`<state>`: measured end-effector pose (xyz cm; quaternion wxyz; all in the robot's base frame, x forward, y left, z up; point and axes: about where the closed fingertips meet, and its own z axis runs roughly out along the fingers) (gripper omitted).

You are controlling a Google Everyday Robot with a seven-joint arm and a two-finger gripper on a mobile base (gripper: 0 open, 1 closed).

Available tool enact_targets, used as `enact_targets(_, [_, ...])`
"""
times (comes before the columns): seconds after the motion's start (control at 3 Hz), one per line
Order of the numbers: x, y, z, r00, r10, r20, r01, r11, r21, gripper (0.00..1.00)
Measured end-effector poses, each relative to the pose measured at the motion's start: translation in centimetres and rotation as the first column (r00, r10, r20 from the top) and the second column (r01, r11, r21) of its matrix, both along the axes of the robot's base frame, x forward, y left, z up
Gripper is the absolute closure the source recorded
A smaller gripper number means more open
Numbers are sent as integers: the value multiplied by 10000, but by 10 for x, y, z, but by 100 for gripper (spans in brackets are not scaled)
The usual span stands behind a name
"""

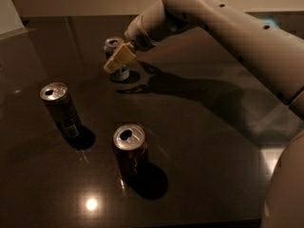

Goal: Move 7up can near orange can

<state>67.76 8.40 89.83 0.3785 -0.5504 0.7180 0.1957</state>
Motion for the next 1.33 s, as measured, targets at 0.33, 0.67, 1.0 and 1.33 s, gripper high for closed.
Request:
enact_targets(0.33, [0,6,-1,9998,152,-141,-151,9999,73,42])
enact_targets(0.67, [-6,6,3,9990,305,-311,-301,9994,142,64])
enact_targets(1.0, [-24,-4,16,9977,548,-406,-541,9983,199,88])
enact_targets(1.33, [-51,-25,36,9942,919,-565,-912,9957,151,100])
